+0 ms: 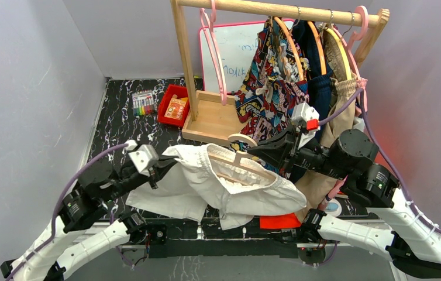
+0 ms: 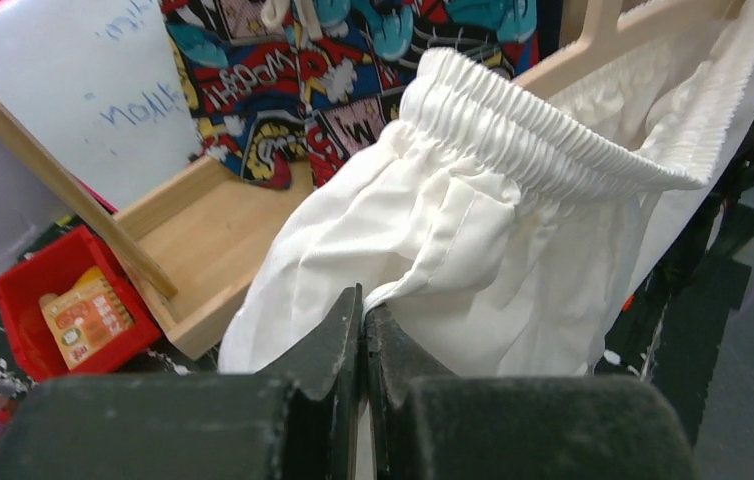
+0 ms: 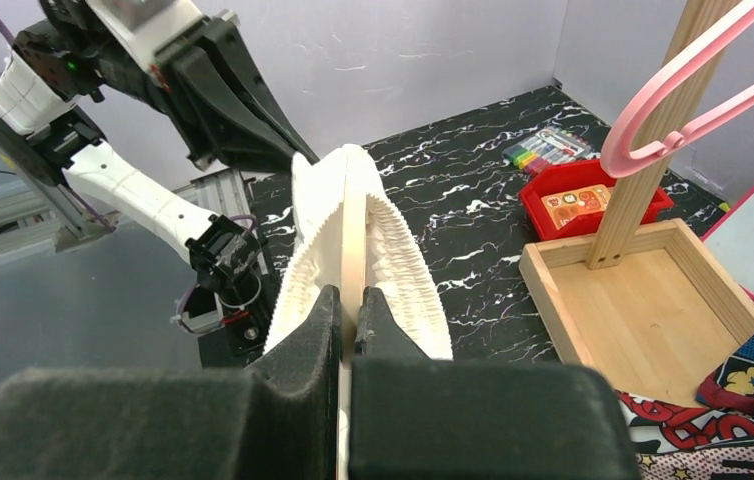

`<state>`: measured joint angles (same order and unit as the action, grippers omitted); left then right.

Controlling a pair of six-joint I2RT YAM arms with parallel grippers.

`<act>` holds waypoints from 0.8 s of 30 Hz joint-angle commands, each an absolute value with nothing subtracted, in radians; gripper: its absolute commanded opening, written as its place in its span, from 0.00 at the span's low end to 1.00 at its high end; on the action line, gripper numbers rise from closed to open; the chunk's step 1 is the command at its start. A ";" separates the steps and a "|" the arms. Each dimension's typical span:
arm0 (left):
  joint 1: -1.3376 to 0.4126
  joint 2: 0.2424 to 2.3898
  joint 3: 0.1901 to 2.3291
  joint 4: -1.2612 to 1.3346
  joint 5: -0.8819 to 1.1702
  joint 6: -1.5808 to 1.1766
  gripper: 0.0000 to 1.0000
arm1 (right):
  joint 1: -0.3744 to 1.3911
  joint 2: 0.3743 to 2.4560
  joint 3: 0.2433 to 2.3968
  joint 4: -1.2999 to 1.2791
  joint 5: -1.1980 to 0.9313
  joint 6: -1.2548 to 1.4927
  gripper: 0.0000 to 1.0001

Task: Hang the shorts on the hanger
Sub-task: Hang the shorts on the hanger.

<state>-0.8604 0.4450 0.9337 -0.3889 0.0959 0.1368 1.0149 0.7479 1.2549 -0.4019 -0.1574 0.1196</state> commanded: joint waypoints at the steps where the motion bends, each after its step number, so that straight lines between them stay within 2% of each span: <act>1: -0.859 0.512 0.937 -0.477 0.094 0.136 0.00 | 1.015 0.742 1.299 -0.330 -0.165 0.112 0.00; 6: -0.859 0.464 0.917 -0.445 -0.007 0.135 0.01 | 1.015 0.740 1.314 -0.339 -0.174 0.114 0.00; 7: -0.859 0.458 0.919 -0.444 -0.002 0.134 0.11 | 1.015 0.740 1.317 -0.341 -0.177 0.114 0.00; 10: -0.859 0.458 0.947 -0.451 0.039 0.133 0.62 | 1.015 0.743 1.318 -0.348 -0.178 0.109 0.00; 12: -0.859 0.459 0.985 -0.458 0.088 0.139 0.77 | 1.015 0.746 1.320 -0.354 -0.183 0.104 0.00; 17: -0.858 0.472 1.097 -0.433 0.193 0.165 0.89 | 1.015 0.764 1.335 -0.383 -0.197 0.091 0.00; 24: -0.858 0.639 1.186 -0.399 0.460 0.160 0.91 | 1.015 0.803 1.349 -0.387 -0.276 0.092 0.00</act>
<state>-0.8604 0.5247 1.1595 -0.4217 0.2569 0.1555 1.0149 0.7937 1.2869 -0.4496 -0.2127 0.1001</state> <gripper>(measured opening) 0.904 0.047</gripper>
